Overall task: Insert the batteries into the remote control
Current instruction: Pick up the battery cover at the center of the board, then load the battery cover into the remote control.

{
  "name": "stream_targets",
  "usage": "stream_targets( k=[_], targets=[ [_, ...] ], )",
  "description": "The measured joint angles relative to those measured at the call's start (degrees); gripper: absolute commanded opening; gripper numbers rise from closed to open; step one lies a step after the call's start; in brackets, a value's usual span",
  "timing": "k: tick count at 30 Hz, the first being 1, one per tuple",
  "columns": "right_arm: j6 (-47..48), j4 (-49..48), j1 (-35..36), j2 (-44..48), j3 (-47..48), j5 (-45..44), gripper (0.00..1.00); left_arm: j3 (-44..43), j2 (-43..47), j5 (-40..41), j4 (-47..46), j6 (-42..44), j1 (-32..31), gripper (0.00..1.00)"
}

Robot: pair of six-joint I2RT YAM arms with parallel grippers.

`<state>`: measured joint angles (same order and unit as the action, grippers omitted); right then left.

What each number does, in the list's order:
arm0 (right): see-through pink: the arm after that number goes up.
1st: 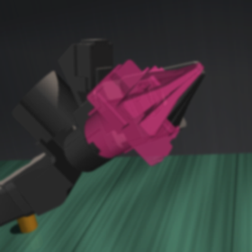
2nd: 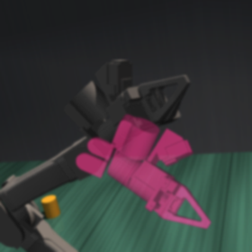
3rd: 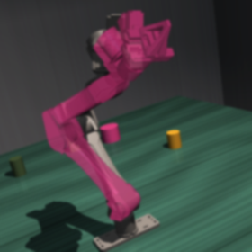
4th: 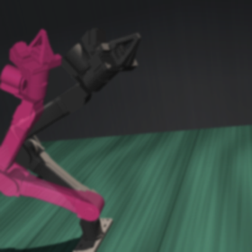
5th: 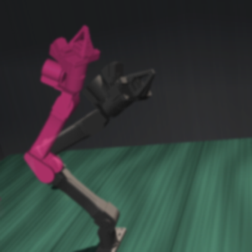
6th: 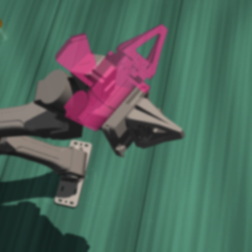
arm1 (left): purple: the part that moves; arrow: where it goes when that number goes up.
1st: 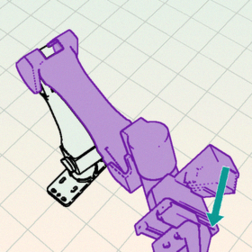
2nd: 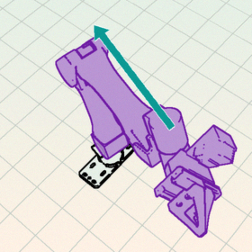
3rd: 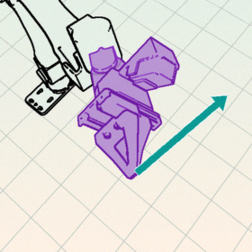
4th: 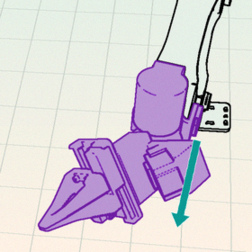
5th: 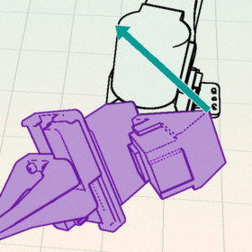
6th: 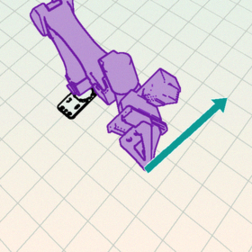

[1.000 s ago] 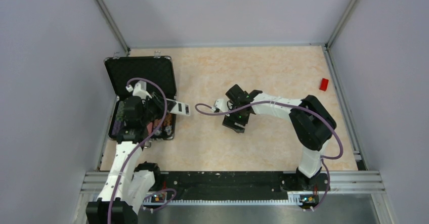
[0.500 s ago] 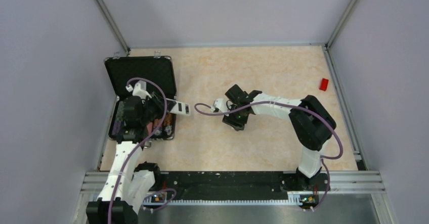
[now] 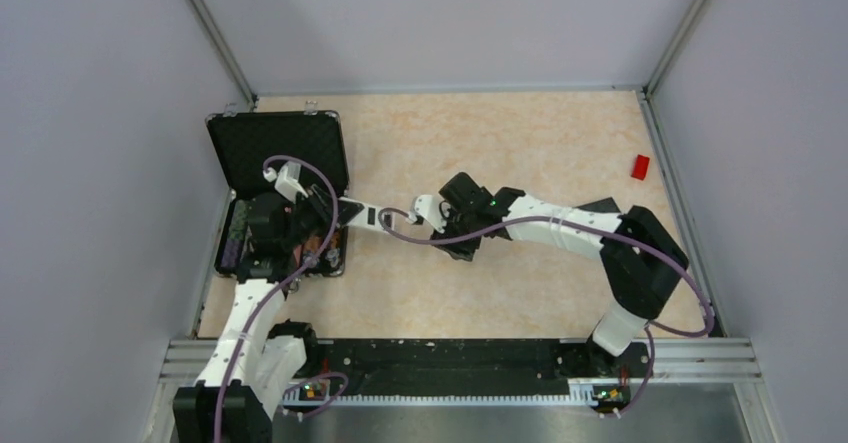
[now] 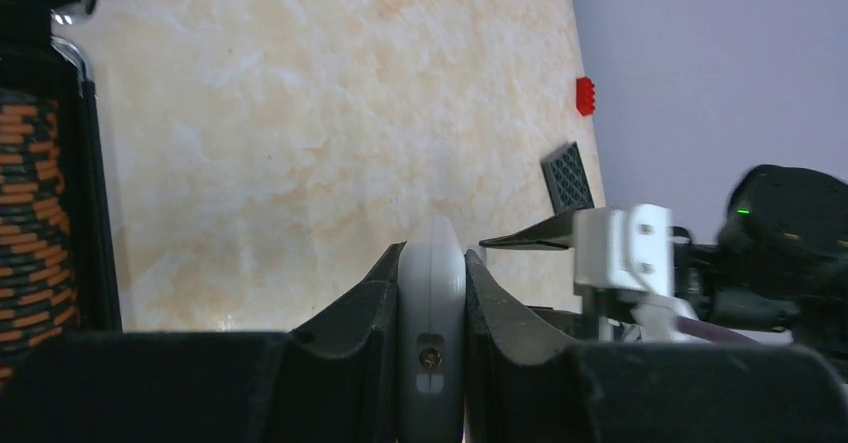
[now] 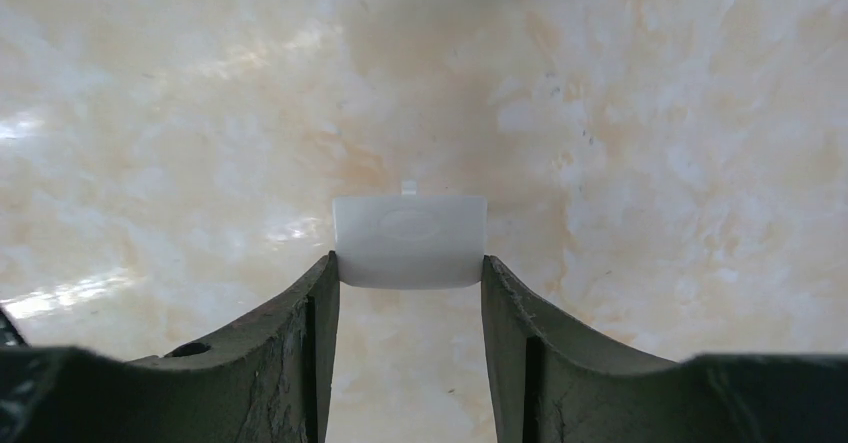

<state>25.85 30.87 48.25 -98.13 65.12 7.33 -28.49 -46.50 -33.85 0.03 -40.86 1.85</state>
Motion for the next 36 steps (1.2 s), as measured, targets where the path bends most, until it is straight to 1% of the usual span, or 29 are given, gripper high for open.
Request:
stream_targets(
  k=[3, 8, 11, 15, 21, 27, 36],
  targets=[
    [-1.77, -2.01, 3.61, 4.83, -0.31, 0.07, 0.36, 3.61, -0.13, -2.86, -3.54, -2.73, 0.00, 0.00],
    [-5.11, -5.99, 8.68, 10.97, -0.57, -0.57, 0.36, 6.69, 0.44, -6.05, -7.56, -5.49, -0.63, 0.00],
    [-7.10, -7.91, 11.54, 12.48, -0.52, -1.38, 0.36, 7.37, 1.51, -7.52, -10.25, -5.99, -1.73, 0.00],
    [-9.79, -8.46, 14.73, 12.24, 0.00, -3.56, 0.36, 8.17, 3.74, -8.04, -12.20, -5.88, -4.70, 0.00],
    [-12.41, -9.07, 17.51, 9.99, 3.93, -8.17, 0.36, 8.37, 5.40, -7.41, -11.63, -3.69, -8.09, 0.00],
    [-13.05, -9.09, 18.03, 9.46, 4.76, -11.74, 0.36, 8.35, 5.35, -5.95, -8.26, -0.98, -10.71, 0.00],
    [-13.16, -5.35, 18.03, 8.35, 5.46, -14.12, 0.36, 7.76, 5.33, -4.48, -5.09, 0.63, -11.02, 0.00]
  ],
)
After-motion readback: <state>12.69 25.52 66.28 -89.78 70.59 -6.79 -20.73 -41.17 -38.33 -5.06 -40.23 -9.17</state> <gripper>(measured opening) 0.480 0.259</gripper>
